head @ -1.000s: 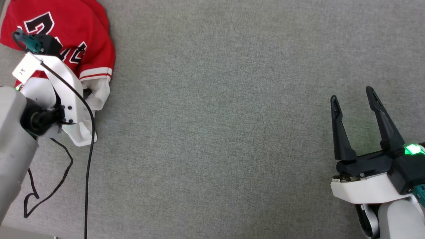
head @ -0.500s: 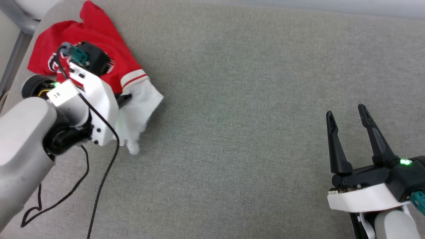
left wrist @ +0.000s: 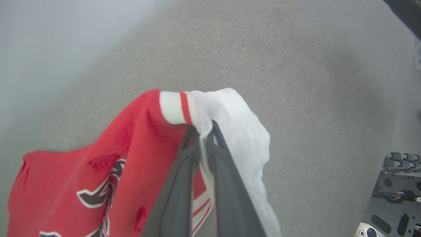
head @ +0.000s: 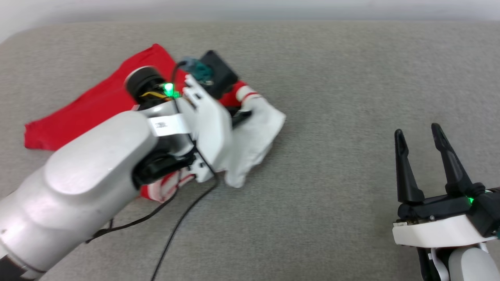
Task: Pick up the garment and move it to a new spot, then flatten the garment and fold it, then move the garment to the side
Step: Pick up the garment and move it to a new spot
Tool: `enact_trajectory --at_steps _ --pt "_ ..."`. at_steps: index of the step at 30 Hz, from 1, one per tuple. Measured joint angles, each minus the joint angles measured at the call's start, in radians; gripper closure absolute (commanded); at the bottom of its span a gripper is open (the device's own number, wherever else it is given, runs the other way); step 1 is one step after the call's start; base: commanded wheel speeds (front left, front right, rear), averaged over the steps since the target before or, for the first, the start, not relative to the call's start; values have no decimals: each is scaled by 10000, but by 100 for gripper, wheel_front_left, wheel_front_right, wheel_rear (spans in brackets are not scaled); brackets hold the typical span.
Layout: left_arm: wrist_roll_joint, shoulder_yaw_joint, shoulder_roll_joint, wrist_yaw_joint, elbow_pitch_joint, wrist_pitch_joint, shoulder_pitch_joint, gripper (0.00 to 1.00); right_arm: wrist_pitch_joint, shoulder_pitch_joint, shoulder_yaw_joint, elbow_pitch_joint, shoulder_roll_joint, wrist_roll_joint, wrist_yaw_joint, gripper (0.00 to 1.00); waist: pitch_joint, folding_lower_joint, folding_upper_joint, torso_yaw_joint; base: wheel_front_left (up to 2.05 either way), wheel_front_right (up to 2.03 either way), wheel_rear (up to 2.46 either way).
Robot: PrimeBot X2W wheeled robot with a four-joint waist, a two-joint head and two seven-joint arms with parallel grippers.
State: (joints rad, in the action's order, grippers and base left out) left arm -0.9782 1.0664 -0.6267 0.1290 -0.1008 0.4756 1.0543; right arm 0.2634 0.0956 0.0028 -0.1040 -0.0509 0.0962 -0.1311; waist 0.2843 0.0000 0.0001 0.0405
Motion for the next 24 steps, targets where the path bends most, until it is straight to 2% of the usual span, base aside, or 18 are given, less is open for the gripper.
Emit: enact_trajectory --at_steps 9,14,19,24 --pt "56 1423 1873 2 -261 -846 1639 100 0 150 -374 -161 -2 215 0 0 553 1 0 -1102 0 0 0" --pt "0 1927 2627 2 -771 -1348 2105 100 0 356 -566 -278 -2 295 0 0 1085 0 0 -1470 0 0 0" --pt "-35 2121 3166 0 -1745 -1511 1722 100 0 544 -629 -353 -2 353 0 0 1567 1 0 -1675 0 0 0" --pt "658 2150 3542 0 -2546 -1081 466 100 0 730 -673 -366 -2 357 0 0 1847 2 0 -1755 0 0 0"
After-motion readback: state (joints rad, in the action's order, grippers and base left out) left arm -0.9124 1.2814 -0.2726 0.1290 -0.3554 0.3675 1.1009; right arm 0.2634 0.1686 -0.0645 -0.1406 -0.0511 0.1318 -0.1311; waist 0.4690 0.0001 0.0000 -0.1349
